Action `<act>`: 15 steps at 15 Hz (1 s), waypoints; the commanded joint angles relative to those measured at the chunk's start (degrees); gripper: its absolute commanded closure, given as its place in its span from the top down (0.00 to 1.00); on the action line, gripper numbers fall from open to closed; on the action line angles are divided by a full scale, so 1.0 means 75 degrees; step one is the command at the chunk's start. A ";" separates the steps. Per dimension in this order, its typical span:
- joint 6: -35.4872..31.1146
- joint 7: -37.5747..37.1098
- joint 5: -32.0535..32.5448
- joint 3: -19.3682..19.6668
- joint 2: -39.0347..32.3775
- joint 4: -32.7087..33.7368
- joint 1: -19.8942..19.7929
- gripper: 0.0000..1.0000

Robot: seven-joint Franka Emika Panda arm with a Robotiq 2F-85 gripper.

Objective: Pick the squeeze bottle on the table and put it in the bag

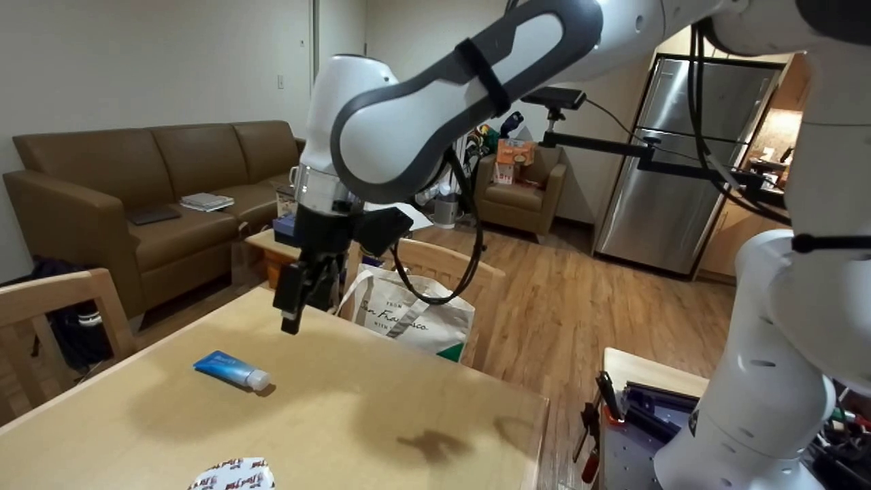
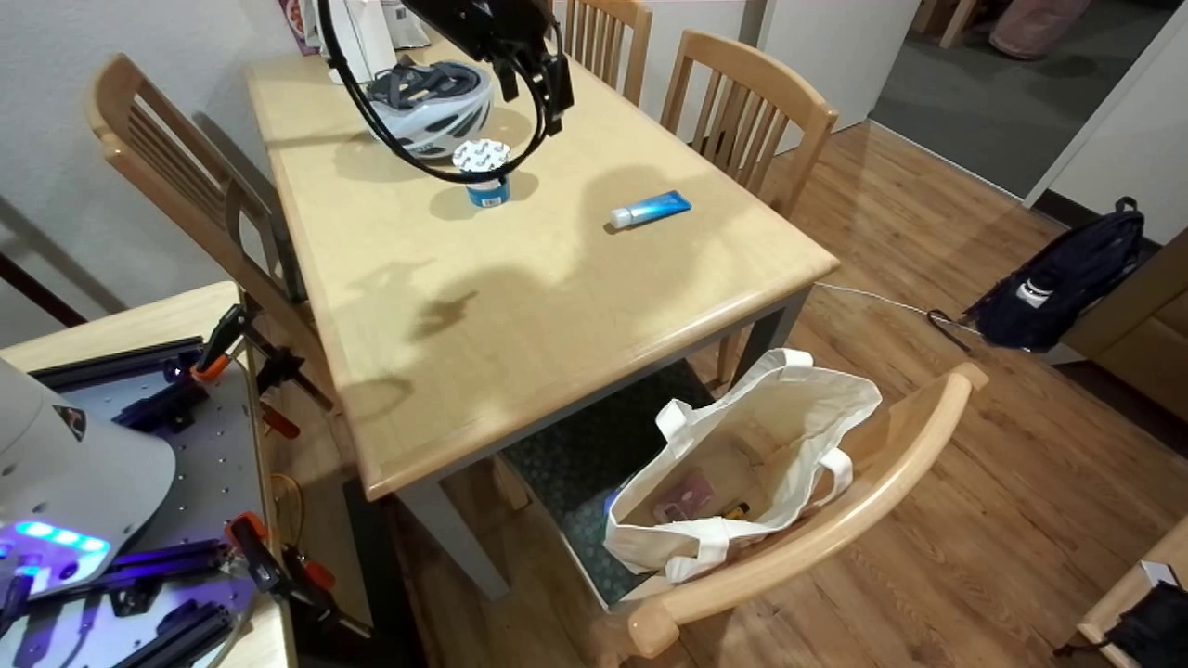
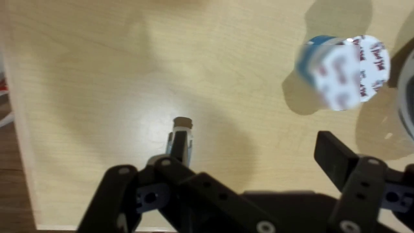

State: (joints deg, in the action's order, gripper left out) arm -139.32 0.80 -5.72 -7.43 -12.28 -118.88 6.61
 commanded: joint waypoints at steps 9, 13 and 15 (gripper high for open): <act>0.0367 -0.0583 0.2098 0.0859 -0.2415 0.3200 0.0174 1.00; 0.0209 -0.0284 0.1821 0.0683 -0.2320 0.2995 -0.0017 1.00; 0.0131 0.0297 0.1282 0.0339 -0.2600 0.3255 -0.0292 1.00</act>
State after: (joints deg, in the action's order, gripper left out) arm -136.92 -3.14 9.00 -1.47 -30.54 -95.30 7.52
